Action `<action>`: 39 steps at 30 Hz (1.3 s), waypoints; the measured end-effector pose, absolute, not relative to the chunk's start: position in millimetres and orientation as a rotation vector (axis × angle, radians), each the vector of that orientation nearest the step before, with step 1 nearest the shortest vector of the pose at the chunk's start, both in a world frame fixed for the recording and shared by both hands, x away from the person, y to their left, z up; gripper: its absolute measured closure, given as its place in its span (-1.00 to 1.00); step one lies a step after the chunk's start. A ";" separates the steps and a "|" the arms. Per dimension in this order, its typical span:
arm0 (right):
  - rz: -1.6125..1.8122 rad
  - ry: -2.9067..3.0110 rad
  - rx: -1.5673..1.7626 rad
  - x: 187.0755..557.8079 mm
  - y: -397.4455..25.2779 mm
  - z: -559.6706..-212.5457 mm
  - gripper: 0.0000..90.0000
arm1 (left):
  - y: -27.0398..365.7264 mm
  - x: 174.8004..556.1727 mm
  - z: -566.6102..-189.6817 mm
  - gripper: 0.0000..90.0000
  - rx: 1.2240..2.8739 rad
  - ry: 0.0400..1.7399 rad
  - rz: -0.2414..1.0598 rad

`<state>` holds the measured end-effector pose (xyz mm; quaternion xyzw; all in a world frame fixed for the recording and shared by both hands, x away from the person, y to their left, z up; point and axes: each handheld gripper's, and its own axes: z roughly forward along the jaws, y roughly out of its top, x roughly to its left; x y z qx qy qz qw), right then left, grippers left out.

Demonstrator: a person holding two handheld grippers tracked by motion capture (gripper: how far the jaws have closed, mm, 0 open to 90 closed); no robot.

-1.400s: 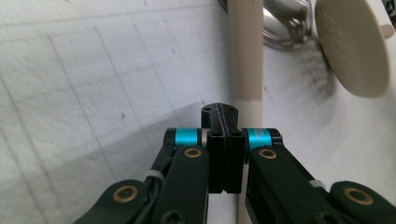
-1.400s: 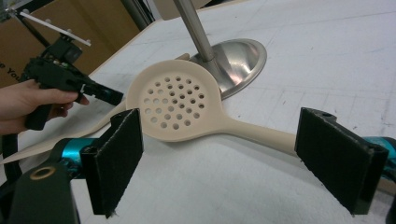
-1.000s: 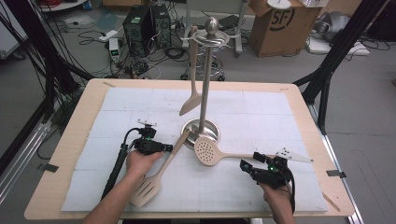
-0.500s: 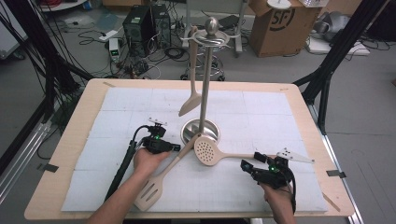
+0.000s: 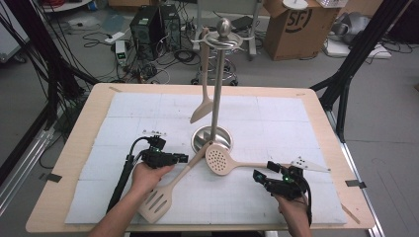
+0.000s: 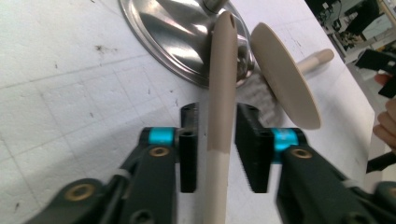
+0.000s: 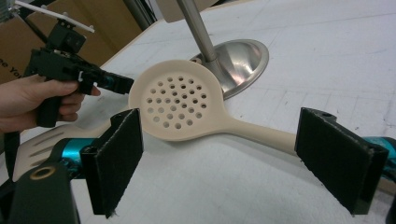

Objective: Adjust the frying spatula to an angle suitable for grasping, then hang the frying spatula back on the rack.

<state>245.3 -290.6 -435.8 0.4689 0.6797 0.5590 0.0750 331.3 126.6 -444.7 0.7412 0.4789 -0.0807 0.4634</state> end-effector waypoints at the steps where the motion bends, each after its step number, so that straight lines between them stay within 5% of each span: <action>1: 1.676 2.039 1.406 245.4 -290.6 -435.9 -0.67 | 126.3 330.0 -444.9 0.51 1.833 1.172 -0.210; 30: 1.654 2.038 1.411 244.2 -291.8 -436.7 -0.67 | 117.3 319.9 -456.0 0.37 1.933 1.192 -0.278; 39: 1.655 2.045 1.407 244.9 -290.8 -436.7 -0.67 | 109.0 314.8 -454.2 0.48 1.984 1.171 -0.172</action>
